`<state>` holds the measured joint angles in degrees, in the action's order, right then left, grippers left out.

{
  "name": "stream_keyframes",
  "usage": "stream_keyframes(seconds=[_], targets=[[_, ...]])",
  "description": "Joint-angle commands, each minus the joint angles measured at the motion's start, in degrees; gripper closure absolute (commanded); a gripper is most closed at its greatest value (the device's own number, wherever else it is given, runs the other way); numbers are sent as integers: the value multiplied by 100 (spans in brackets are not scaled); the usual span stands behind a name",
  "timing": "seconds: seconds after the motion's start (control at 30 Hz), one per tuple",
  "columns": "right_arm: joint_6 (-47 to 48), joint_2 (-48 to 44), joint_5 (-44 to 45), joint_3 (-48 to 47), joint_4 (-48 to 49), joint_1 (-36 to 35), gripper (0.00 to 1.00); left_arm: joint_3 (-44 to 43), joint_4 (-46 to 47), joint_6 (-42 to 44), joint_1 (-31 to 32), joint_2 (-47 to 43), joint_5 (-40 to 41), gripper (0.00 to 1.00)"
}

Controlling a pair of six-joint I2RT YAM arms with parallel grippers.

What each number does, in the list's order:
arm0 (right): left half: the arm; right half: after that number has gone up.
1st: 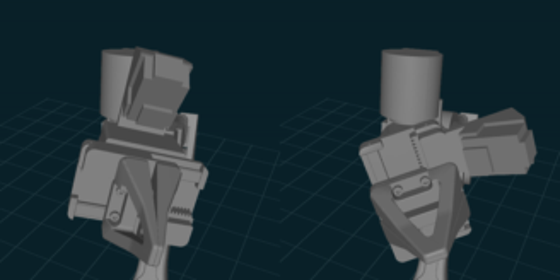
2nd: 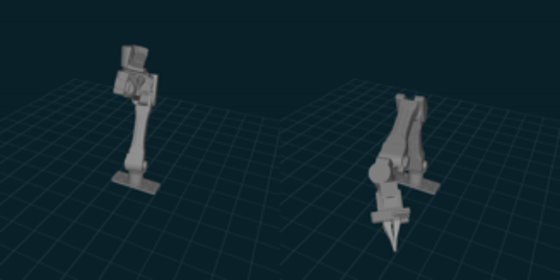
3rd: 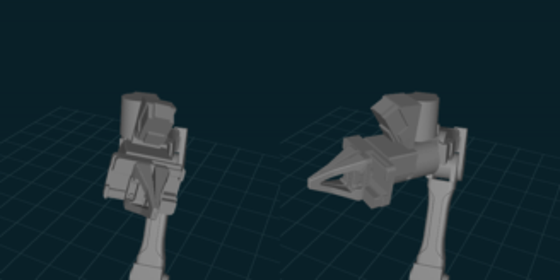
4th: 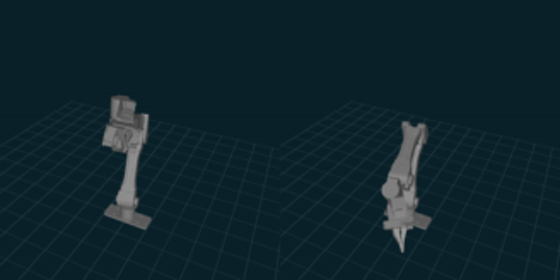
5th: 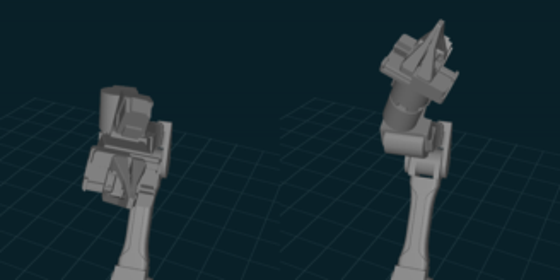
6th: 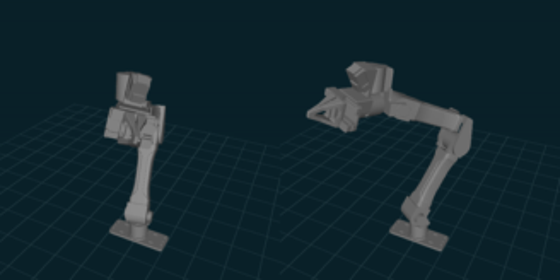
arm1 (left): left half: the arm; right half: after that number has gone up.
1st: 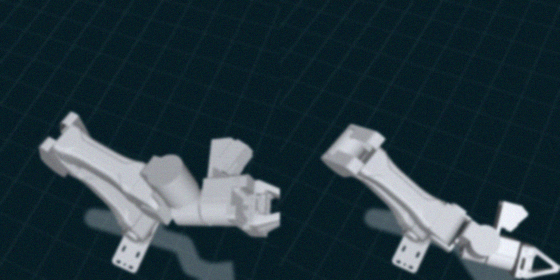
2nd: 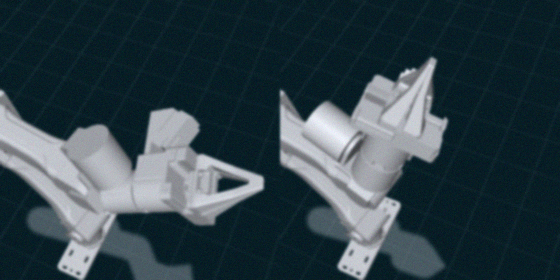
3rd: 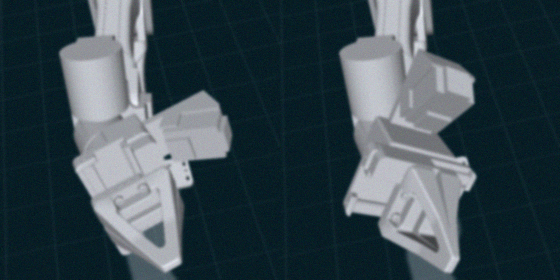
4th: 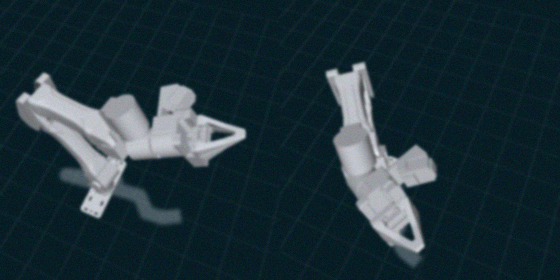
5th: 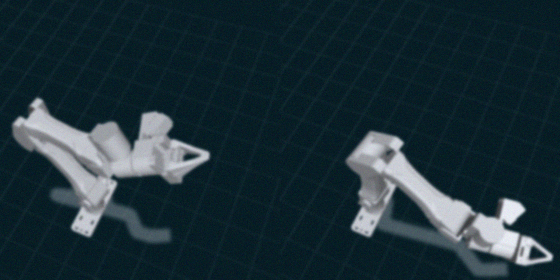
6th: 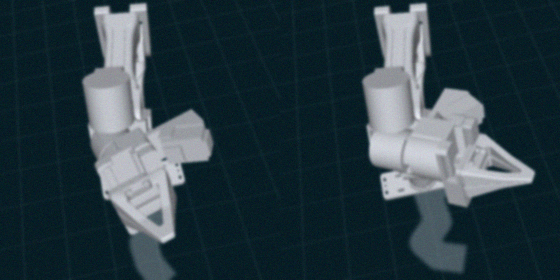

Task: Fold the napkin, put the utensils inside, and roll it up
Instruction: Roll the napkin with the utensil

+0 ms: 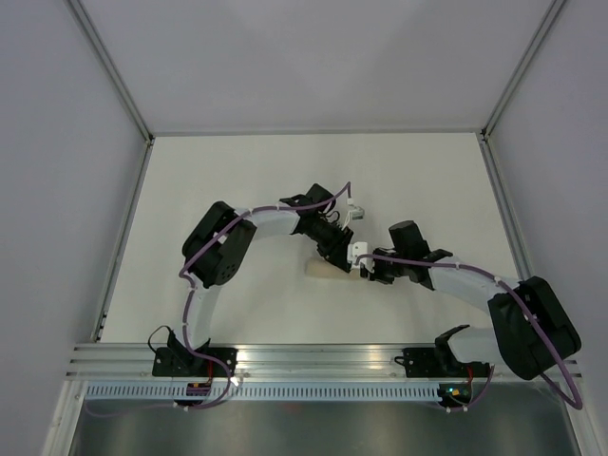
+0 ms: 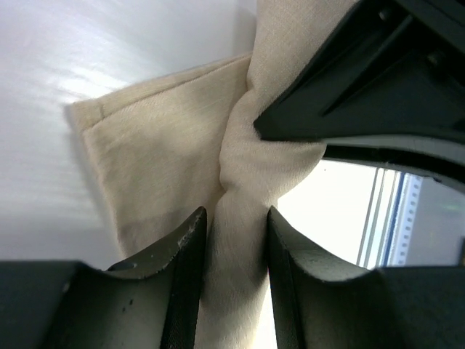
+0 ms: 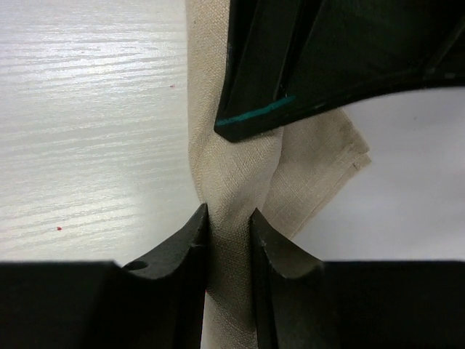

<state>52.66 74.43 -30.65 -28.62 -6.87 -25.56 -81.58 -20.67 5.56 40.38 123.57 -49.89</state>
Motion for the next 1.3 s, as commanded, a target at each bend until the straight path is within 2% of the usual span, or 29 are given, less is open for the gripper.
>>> stream_keyframes(seconds=[0.0,0.2,0.33,0.57,0.67,0.73,0.87,1.0,1.27], targets=[[235,238,-485,-266,-692,165,68,344,765,-310,-232,-675,533,57],[376,642,-784,-687,-1174,429,69,1170,1758,-714,-408,-1325,743,56],[525,1186,-1082,-1118,-1641,657,68,1758,2627,-916,-417,-1905,1348,56],[886,2224,-1408,-2181,-2739,904,68,3288,4542,-970,-399,-3310,2588,56],[1000,2654,-1461,-2568,-3134,991,69,3718,4817,-619,-225,-3724,3132,56],[1070,2979,-1540,-2779,-3354,1044,68,3921,4861,-66,-40,-3866,3695,56],[1211,3489,-1645,-3411,-4012,1123,69,4176,5063,646,600,-3990,4521,54],[1404,4061,-1777,-3940,-4603,1194,68,4177,5143,1541,1164,-3806,5320,51],[1352,4509,-1760,-4397,-4920,1247,69,3764,5195,2896,2026,-2681,5709,46]])
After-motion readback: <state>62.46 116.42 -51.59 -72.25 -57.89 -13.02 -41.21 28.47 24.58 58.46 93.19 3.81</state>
